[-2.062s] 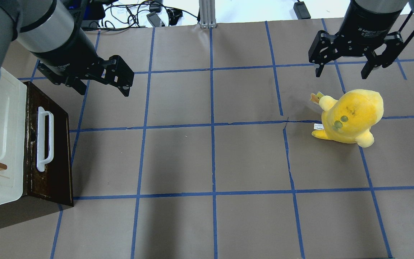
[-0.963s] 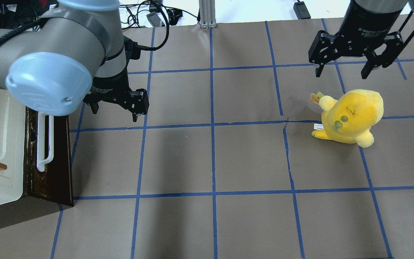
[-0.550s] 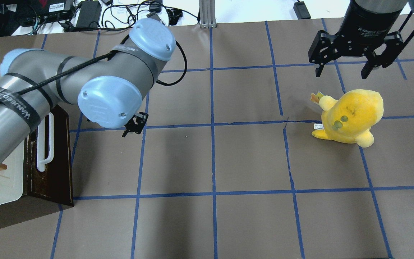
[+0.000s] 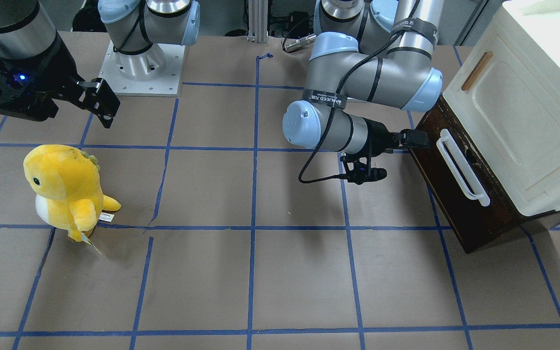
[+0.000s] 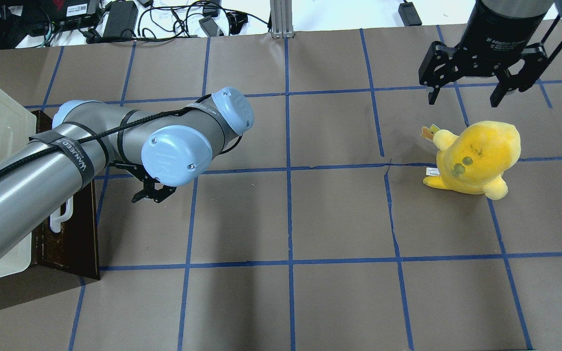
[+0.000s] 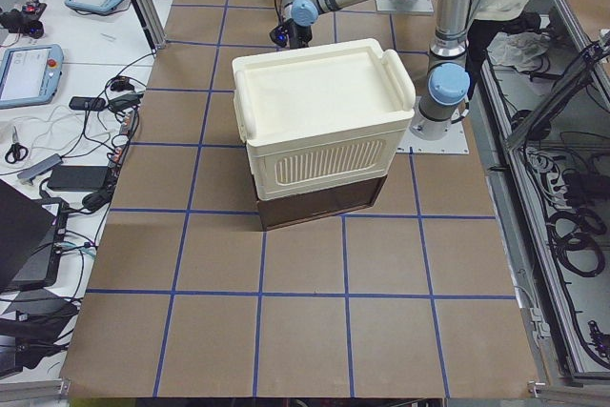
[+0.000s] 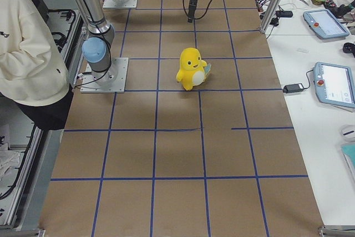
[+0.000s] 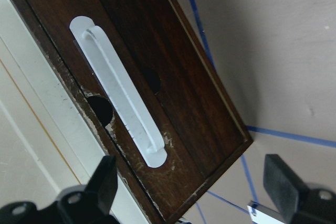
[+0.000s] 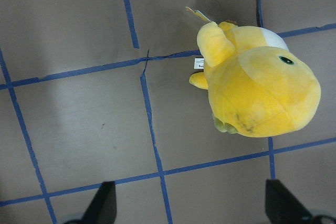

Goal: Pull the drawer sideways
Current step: 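Move the left gripper down to the white drawer handle, then close the left gripper around the white bar handle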

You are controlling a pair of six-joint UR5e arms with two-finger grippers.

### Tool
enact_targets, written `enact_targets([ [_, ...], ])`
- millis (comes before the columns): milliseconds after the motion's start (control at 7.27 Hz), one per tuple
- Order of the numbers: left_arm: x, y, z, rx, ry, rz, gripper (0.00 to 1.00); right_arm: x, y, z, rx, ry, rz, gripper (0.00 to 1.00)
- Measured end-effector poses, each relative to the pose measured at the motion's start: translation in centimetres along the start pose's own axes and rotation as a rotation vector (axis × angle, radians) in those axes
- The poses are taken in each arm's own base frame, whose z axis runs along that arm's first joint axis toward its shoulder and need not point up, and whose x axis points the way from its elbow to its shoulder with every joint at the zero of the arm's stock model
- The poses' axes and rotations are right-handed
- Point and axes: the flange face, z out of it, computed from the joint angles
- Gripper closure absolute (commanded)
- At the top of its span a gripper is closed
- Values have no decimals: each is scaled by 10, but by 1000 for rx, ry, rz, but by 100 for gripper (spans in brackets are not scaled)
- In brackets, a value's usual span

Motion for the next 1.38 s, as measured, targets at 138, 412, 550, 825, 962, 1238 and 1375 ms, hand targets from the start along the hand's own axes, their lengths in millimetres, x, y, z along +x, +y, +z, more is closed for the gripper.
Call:
enact_targets([
  [138, -3, -8, 21, -52, -33, 5, 0, 0, 0, 0, 0, 0, 0, 0],
  [412, -4, -23, 49, -110, -64, -27, 0, 0, 0, 0, 1, 0, 0, 0],
  [550, 0, -32, 58, -110, -105, -67, 0, 0, 0, 0, 0, 0, 0, 0],
  [825, 15, -44, 72, -94, -186, -115, 6, 0, 0, 0, 0, 0, 0, 0],
  [962, 22, -48, 79, -93, -209, -117, 15, 0, 0, 0, 0, 0, 0, 0],
  [1238, 22, -54, 94, -103, -233, -112, 31, 0, 0, 0, 1, 0, 0, 0],
  [1375, 19, -55, 102, -111, -239, -110, 48, 0, 0, 0, 1, 0, 0, 0],
])
